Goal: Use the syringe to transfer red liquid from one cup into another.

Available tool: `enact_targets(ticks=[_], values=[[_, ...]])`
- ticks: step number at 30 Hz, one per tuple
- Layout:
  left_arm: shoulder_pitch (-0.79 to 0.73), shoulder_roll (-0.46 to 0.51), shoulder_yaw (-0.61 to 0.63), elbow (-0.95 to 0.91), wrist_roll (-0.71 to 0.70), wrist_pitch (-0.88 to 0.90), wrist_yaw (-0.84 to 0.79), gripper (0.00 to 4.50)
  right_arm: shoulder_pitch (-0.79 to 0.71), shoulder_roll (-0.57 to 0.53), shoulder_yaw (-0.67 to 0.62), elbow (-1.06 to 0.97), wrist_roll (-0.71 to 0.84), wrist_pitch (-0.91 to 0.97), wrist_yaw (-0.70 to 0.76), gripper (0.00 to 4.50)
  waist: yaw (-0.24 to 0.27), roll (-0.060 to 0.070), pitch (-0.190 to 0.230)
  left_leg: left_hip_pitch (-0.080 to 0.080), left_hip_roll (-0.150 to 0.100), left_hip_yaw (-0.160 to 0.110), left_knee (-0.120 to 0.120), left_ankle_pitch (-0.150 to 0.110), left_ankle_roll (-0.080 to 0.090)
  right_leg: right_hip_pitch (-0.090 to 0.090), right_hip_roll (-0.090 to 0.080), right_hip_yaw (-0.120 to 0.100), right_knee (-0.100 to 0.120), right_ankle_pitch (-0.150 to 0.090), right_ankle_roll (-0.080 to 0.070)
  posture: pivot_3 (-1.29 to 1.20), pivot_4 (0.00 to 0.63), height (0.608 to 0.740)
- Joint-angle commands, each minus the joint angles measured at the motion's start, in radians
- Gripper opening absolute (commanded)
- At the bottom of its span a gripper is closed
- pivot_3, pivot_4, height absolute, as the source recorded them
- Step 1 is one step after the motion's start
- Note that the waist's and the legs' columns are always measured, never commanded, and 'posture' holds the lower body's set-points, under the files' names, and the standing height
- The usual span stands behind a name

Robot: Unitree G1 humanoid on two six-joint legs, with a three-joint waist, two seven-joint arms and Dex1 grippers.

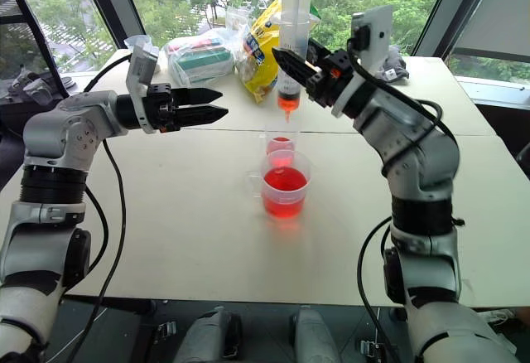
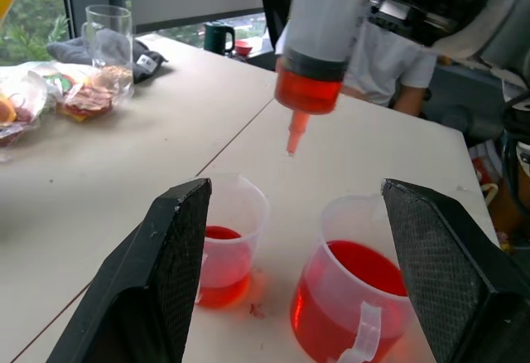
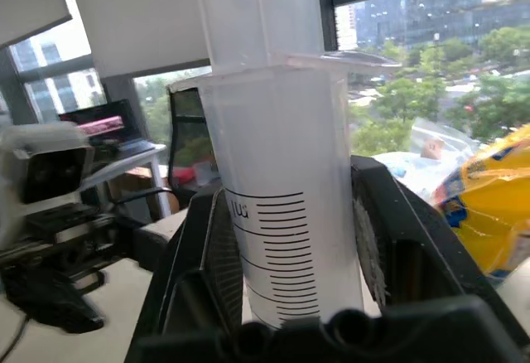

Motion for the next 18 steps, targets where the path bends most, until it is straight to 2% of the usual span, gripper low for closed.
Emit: enact_targets(ticks=[1,6,18], values=[[-0.01,0.006,0.036,-0.058,-0.018,-0.004,0.016,3.35,-0.053,0.057,0.016,0.232,-0.094,-0.205,0.049,1.47,-0.001,0.0,0.0,0.0,0.0,0.001,0.0,0.0,0.0,0.0,0.0,0.0,0.0,0.0,0.0,0.0,0.15,0.74],[-0.061,-0.03,0.037,-0.04,-0.017,-0.038,0.032,3.35,-0.04,0.114,0.029,0.384,-0.159,-0.335,0.092,1.47,0.0,0.0,0.0,-0.001,0.0,0.001,-0.001,0.0,0.0,0.0,0.0,0.0,-0.001,0.0,0.0,0.0,0.15,0.74],[-0.318,-0.24,-0.008,0.268,0.078,-0.229,0.04,3.35,-0.021,0.147,0.015,0.406,-0.192,-0.356,0.105,1.47,-0.005,0.0,0.0,-0.001,0.0,0.002,0.0,0.001,-0.001,-0.001,0.0,0.0,-0.001,0.0,0.0,0.0,0.15,0.74]])
